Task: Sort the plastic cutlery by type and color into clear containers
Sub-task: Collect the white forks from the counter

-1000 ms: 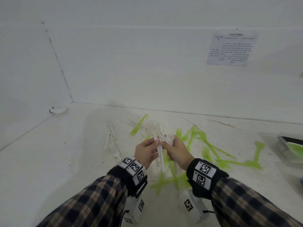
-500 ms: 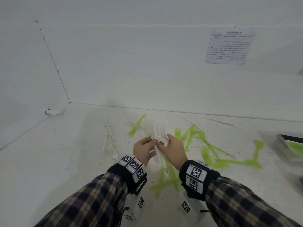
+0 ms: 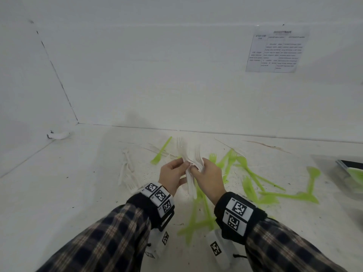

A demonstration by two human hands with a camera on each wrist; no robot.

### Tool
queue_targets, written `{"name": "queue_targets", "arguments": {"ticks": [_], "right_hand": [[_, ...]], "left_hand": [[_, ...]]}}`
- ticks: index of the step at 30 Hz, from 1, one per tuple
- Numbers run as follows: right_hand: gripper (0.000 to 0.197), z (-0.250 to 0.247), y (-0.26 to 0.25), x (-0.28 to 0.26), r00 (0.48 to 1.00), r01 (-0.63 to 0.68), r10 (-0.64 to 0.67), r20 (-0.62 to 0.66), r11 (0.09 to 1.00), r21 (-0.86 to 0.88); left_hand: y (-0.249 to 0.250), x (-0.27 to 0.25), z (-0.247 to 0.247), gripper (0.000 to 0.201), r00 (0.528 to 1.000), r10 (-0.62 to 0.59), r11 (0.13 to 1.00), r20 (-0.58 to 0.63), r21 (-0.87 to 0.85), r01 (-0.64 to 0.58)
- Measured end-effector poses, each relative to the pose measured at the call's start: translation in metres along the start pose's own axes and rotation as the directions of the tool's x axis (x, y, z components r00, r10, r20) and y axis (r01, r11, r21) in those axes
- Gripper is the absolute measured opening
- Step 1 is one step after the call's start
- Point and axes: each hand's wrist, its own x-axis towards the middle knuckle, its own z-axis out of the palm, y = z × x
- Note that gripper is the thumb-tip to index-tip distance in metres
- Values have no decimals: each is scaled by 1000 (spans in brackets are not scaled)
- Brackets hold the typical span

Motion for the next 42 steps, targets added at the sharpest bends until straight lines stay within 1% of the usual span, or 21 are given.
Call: {"name": "queue_targets", "arguments": {"ticks": [3,7,10,13,15,17,19,21,22,23,25,28,32,34,36,40,42], "right_hand": [[8,2,2,-2,1000,0,1,-21,999,42],[14,4,8,-1,1000,-31,31,-3,999,10],[15,3,7,-1,997,-79,80,-13,991,110],[13,2,5,-2,992,-128,129,10,964,235],[8,1,5,-2,992,-119,122,4,956,268],[8,-1,5,-3,994,-99,106,-15,960,262],[7,-1,5,-3,994,-100,105,-4,960,262],[5,-1,3,-2,990,-137,136,25,940,314],[7,0,3,-2,988,-156,150,42,928,338],[8,1,4,-1,988,-156,146,54,929,337],[10,3,6,0,993,-113,106,42,961,251],[21,8,11,0,996,-92,90,23,982,162],[30,4,11,-1,998,-69,70,3,981,184],[33,4,11,-1,998,-63,66,-13,981,183],[34,7,12,-1,997,-72,75,-6,982,177],[27,6,10,-3,998,-56,59,-9,978,201],[23,8,11,-1,999,-40,44,-20,983,179]], "left_hand": [[-1,3,1,17,1000,18,1000,-9,13,-18],[-4,7,1,13,1000,-13,999,19,39,12],[-6,9,1,16,999,-25,999,46,47,23],[-7,11,0,19,997,-48,999,54,10,47],[-7,11,0,17,995,-61,998,82,3,61],[-7,10,0,15,992,-65,998,108,8,64],[-7,10,1,18,994,-62,998,92,0,62],[-8,11,2,20,997,-55,998,62,-15,56],[-8,12,2,19,997,-51,998,52,-21,52],[-9,12,2,19,998,-51,998,47,-29,52],[-9,12,1,19,997,-55,998,56,-32,57],[-10,11,0,17,996,-60,998,69,-33,62],[-9,11,-1,14,996,-65,995,56,-66,69],[-9,10,1,21,996,-75,994,42,-75,78],[-9,10,2,27,996,-85,993,27,-80,87],[-10,9,4,26,995,-94,991,12,-94,95],[-11,9,4,27,995,-95,991,19,-91,97]]}}
